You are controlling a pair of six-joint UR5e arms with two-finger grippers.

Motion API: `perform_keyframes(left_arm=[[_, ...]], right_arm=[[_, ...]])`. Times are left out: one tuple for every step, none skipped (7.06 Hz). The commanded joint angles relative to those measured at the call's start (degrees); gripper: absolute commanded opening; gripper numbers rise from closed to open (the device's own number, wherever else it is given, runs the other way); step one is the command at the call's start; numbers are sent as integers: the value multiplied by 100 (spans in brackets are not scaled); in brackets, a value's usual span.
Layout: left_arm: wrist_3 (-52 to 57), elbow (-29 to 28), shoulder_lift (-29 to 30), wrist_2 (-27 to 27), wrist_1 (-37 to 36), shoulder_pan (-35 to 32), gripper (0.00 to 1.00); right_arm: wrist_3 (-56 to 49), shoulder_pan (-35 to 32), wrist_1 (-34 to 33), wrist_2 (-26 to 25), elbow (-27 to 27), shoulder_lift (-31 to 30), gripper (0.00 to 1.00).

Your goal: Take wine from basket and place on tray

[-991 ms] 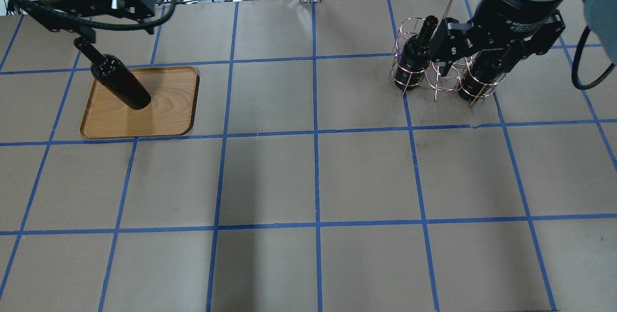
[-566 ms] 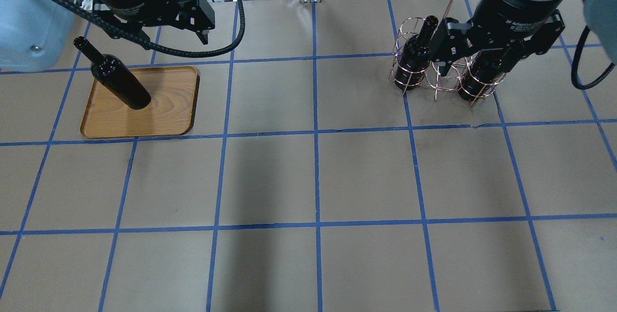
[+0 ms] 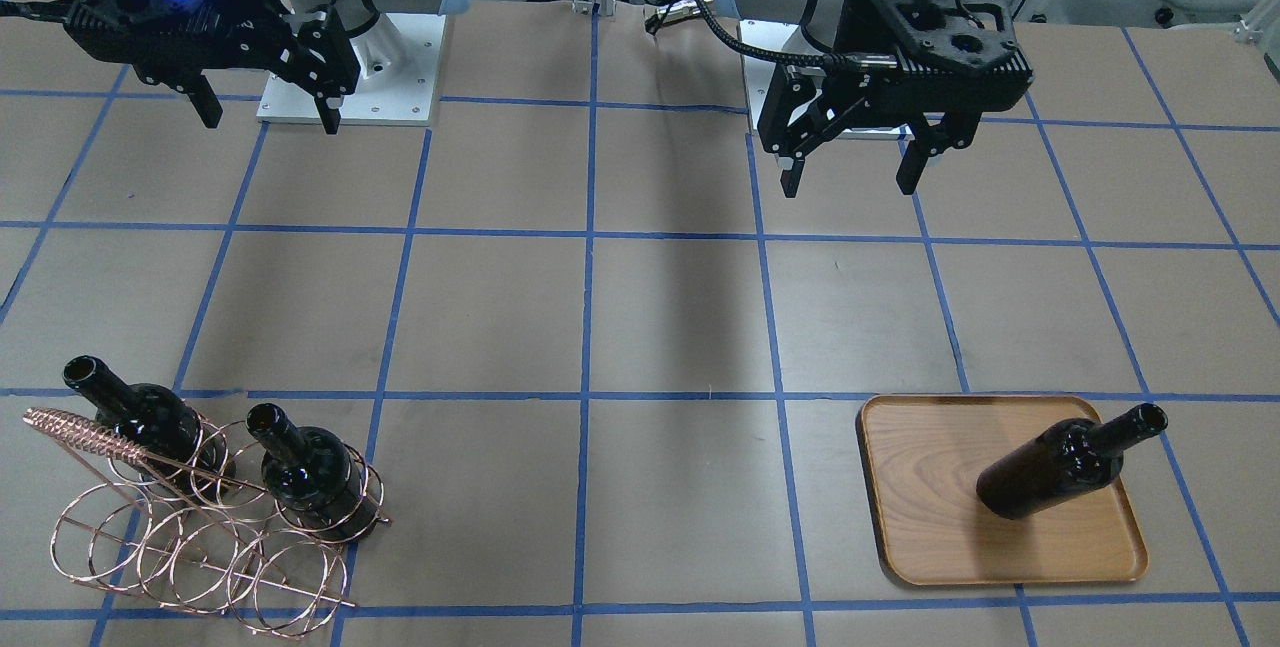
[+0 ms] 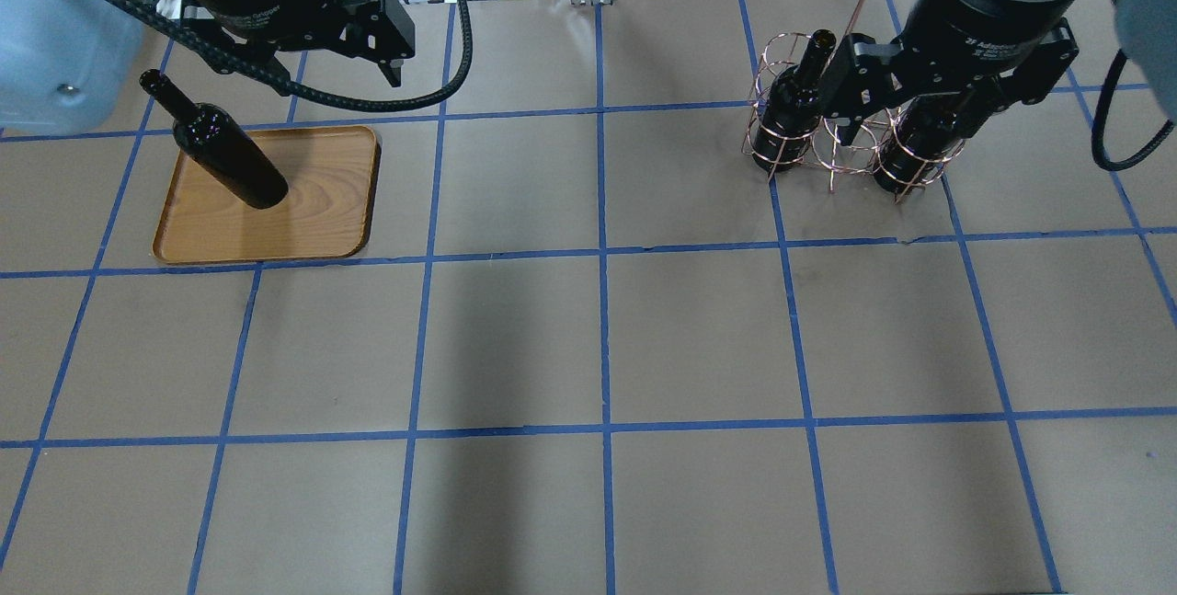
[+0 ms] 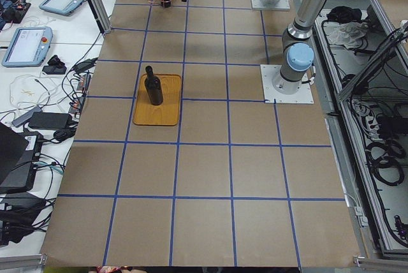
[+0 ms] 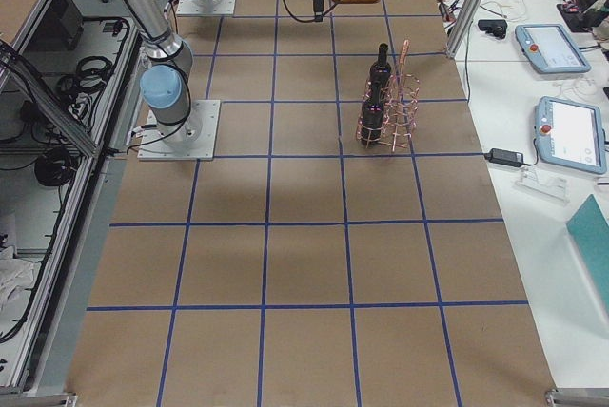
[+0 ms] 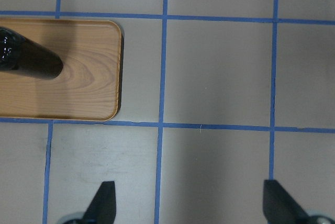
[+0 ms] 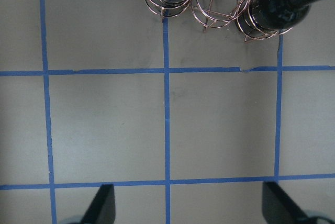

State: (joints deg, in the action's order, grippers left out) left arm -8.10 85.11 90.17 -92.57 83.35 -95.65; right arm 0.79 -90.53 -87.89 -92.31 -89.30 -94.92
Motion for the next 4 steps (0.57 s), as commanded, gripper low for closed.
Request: perform_keyframes(left_arm=[[36, 6, -44, 2, 94, 3, 100], [36, 14, -44, -7, 102, -6, 100], [36, 6, -44, -7, 102, -6, 100], [36, 6, -44, -16, 94, 3, 100]], right_arm=[[0, 0, 0, -6, 0, -1, 100], [0, 0, 0, -6, 0, -1, 100], [-17, 0, 0, -110, 0, -9, 100], [-105, -9, -35, -207, 17, -131, 100]])
